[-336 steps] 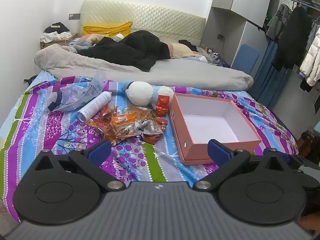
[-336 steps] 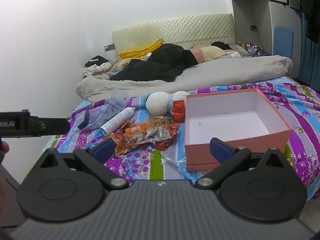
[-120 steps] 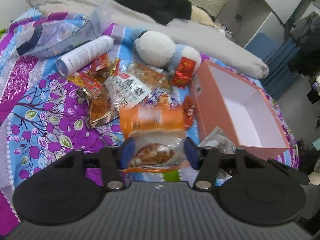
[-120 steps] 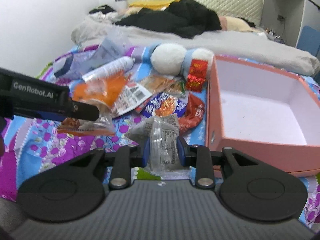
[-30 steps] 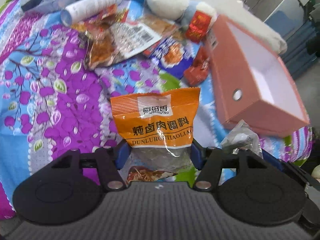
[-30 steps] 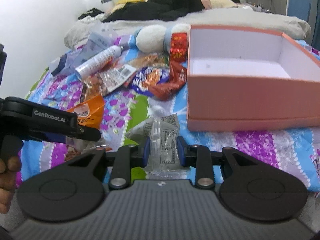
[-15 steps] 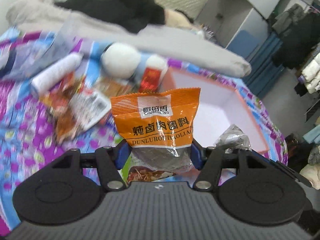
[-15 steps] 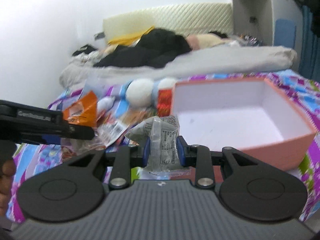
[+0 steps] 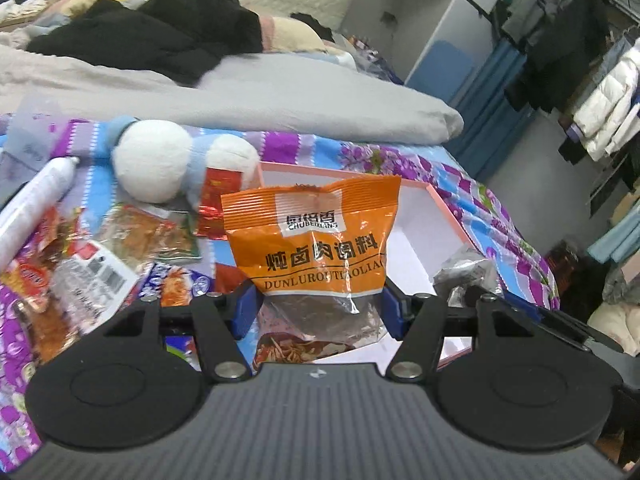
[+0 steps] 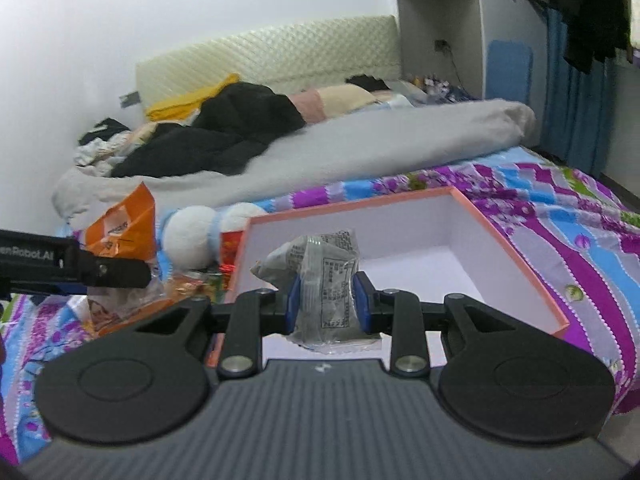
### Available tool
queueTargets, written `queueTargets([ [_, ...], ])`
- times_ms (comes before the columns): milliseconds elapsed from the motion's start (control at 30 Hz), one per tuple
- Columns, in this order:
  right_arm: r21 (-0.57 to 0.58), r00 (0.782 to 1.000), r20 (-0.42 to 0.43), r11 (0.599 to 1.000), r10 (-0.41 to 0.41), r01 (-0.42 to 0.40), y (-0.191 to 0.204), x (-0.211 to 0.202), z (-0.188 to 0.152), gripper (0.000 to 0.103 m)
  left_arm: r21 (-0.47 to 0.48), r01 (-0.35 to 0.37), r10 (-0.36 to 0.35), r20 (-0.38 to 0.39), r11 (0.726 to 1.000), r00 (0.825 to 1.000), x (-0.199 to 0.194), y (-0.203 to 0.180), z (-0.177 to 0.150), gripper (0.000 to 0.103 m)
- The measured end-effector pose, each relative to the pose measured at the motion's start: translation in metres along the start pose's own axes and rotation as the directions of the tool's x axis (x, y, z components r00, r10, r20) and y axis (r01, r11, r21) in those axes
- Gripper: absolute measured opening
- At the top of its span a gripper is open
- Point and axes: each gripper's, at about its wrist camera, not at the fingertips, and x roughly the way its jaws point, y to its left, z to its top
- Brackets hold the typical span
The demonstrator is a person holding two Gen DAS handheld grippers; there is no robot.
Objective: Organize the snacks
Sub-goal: 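Carry both packets over the pink box and open both grippers to drop them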
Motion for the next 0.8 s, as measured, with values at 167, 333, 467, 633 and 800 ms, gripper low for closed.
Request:
queueTargets([
  [167, 0.021, 0.998, -0.054, 0.999, -0.023, 0.024, -0.018, 0.023, -0.005, 0.032, 0.028, 0.005, -0.003, -0.050, 1.000, 0.999, 0.037, -0.007, 0.008, 0.066],
  [333, 0.040, 0.993, -0.111, 0.999, -0.027, 0.032, -0.032, 0.049, -0.014, 0.032, 0.049, 0.006, -0.001, -0.098, 0.999, 0.995, 0.076, -0.010, 0.013, 0.066],
  [467, 0.050, 0.988, -0.153, 0.998, -0.029, 0.038, -0.040, 0.071, -0.022, 0.032, 0.065, 0.006, 0.003, -0.130, 0.998, 0.991, 0.099, -0.011, 0.012, 0.066],
  [633, 0.067, 0.982, -0.187, 0.997, -0.032, 0.045, -0.046, 0.089, -0.030, 0.033, 0.071, 0.001, 0.009, -0.150, 0.998, 0.989, 0.117, -0.011, 0.011, 0.067],
  [800, 0.092, 0.975, -0.218, 0.994, -0.041, 0.062, -0.052, 0.097, -0.035, 0.056, 0.068, -0.007, 0.017, -0.150, 0.998, 0.988, 0.115, -0.012, 0.012, 0.082],
])
